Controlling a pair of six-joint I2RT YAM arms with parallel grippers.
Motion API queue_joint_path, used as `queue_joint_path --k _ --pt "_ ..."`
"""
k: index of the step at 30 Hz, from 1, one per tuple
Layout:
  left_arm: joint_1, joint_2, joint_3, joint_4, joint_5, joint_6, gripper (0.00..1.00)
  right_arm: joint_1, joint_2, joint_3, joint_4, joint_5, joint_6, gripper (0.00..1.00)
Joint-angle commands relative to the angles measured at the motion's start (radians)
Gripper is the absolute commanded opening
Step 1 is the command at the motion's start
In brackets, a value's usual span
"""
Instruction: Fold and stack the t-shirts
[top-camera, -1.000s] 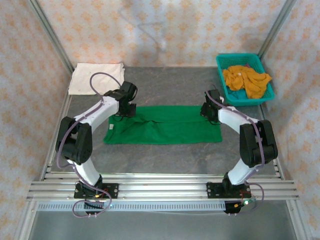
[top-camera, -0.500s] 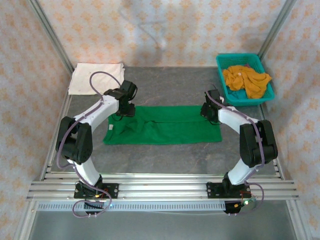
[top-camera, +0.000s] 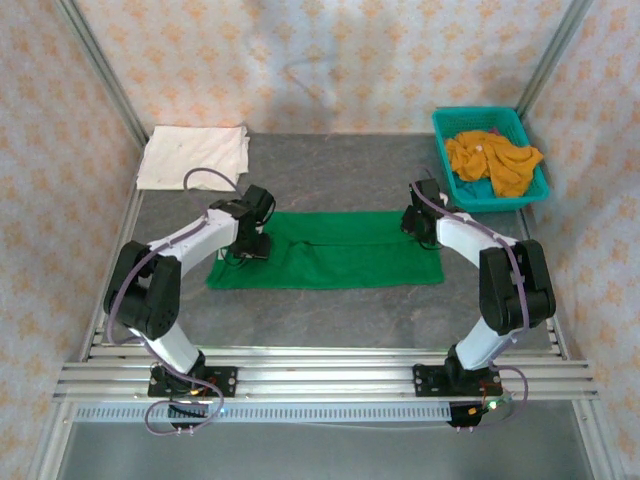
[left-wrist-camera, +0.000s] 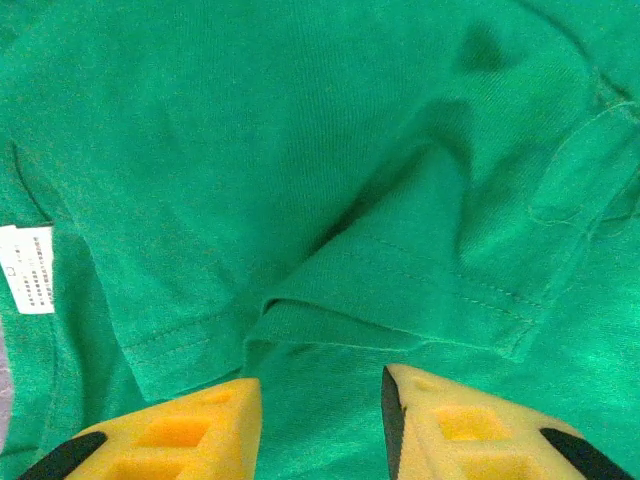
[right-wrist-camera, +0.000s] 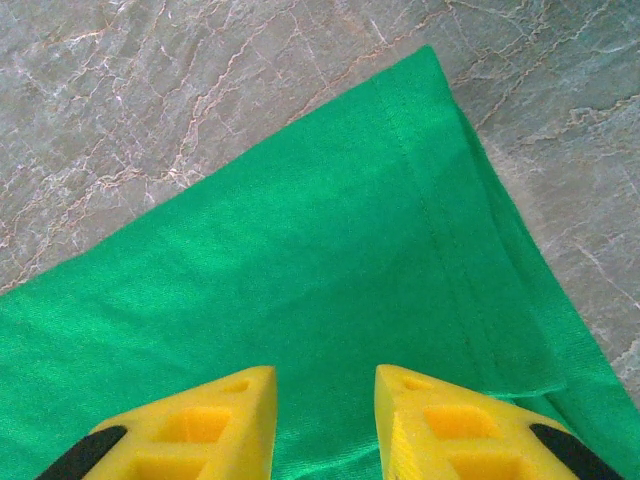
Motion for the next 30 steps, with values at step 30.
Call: queue_joint_path --k 30 --pt "-0.01 -0.056 0.009 -0.135 -0.095 -0.005 0.32 0.011 0.005 0.023 -0.005 -0.001 -0.011 0.33"
